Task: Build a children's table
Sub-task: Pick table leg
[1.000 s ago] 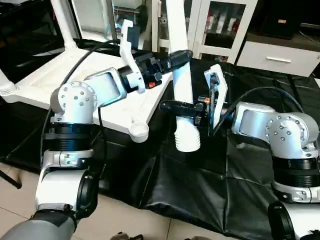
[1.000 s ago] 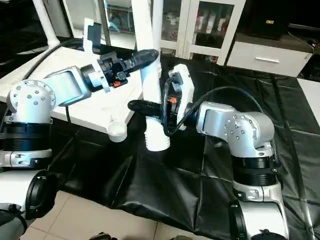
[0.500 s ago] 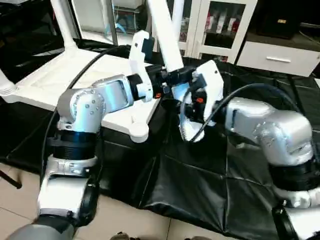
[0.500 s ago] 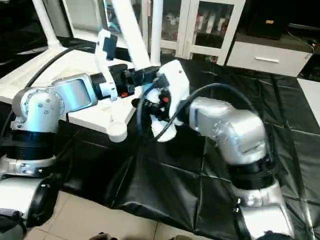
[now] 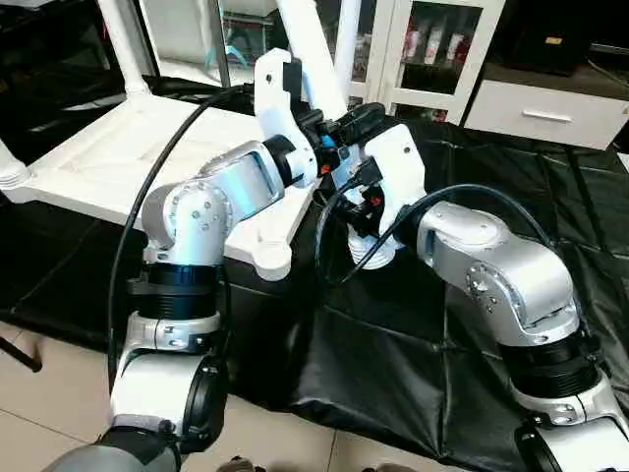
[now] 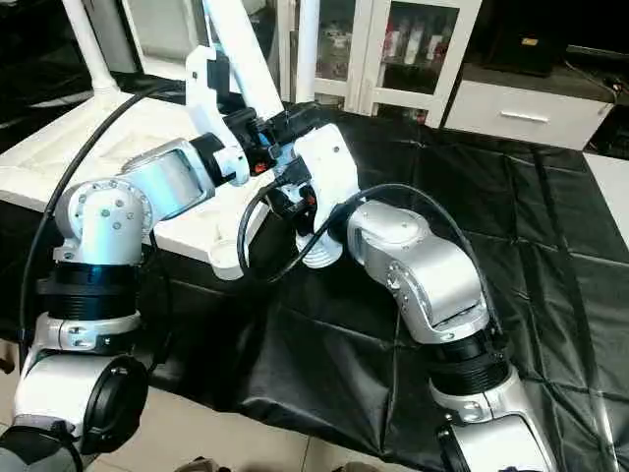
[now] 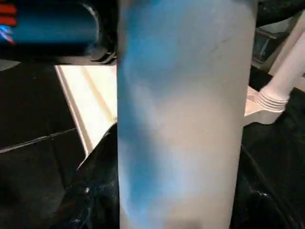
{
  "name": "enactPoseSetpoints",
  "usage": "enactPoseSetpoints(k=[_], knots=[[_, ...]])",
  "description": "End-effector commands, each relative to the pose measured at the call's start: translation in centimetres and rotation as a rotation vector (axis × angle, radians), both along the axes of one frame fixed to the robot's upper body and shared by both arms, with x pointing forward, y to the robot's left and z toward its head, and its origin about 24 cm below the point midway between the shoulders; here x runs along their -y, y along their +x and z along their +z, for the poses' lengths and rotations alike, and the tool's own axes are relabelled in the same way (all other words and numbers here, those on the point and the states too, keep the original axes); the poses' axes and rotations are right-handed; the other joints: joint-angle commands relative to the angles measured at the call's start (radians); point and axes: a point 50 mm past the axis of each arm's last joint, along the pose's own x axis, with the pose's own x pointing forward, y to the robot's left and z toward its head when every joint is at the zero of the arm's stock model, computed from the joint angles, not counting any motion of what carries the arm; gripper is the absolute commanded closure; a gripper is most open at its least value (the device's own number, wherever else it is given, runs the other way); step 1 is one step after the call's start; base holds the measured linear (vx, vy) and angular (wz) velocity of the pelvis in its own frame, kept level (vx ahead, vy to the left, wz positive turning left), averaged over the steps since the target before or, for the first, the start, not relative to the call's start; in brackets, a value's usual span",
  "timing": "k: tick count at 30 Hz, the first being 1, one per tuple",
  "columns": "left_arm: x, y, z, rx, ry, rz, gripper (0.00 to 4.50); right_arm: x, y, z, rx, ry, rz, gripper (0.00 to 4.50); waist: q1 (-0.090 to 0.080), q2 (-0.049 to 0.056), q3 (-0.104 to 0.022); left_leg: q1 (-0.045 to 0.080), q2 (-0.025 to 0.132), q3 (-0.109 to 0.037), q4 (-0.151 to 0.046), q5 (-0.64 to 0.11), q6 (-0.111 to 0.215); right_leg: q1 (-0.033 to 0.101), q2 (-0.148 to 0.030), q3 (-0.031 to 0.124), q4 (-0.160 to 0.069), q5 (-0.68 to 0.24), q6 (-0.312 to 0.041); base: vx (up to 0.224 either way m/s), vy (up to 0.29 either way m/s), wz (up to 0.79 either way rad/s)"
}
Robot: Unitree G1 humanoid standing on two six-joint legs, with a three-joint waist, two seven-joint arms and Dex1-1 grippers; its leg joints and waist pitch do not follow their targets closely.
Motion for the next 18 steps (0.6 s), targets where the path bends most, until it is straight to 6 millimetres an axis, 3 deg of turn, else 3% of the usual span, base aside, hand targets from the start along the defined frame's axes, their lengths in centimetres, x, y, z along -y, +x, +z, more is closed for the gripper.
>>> enactPoseSetpoints(k=[1,4,14,16,17,18], knots=[[-1.8,0.6,-0.5,-0.015,0.007,0.123,2.3,0.3,0.1,0.7,0.058,0.008,-0.026,2.64,-0.002,0.009,-0.072,0.004,0.02,0.0,-0.075,-0.135,-0.041,0.065,-0.04,0.036,-0.061,-0.089,-0.211,0.0,0.0,0.0],[-1.7,0.5,-0.6,-0.024,0.0,0.116,2.62,0.3,0.3,0.8,0.064,0.009,-0.033,2.64,-0.003,0.007,-0.071,0.003,0.019,0.0,-0.076,-0.139,-0.037,0.065,-0.04,0.036,-0.062,-0.105,-0.205,0.0,0.0,0.0],[-2.2,0.3,-0.3,-0.013,0.011,0.087,2.72,0.5,0.8,1.5,0.087,0.069,-0.05,2.64,-0.005,0.006,-0.071,0.004,0.02,0.0,-0.077,-0.142,-0.037,0.062,-0.041,0.036,-0.061,-0.103,-0.206,0.0,0.0,0.0],[-2.2,0.2,-0.3,-0.012,0.017,0.071,2.73,0.6,0.8,1.7,0.067,0.115,-0.029,2.08,-0.007,0.007,-0.07,0.005,0.02,0.0,-0.078,-0.146,-0.038,0.061,-0.041,0.036,-0.062,-0.109,-0.204,0.0,0.0,0.0],[-2.2,0.2,-0.3,-0.012,0.022,0.057,2.73,0.7,0.8,1.8,0.047,0.147,-0.013,1.94,-0.008,0.002,-0.069,0.005,0.019,0.002,-0.078,-0.153,-0.034,0.062,-0.04,0.036,-0.064,-0.115,-0.204,0.0,0.0,0.0],[-2.2,-0.1,-0.2,-0.013,0.026,0.004,2.73,1.0,0.7,2.1,0.002,0.202,0.029,1.85,-0.008,0.005,-0.07,0.006,0.018,0.002,-0.078,-0.16,-0.032,0.061,-0.038,0.036,-0.062,-0.12,-0.204,0.0,0.0,0.0]])
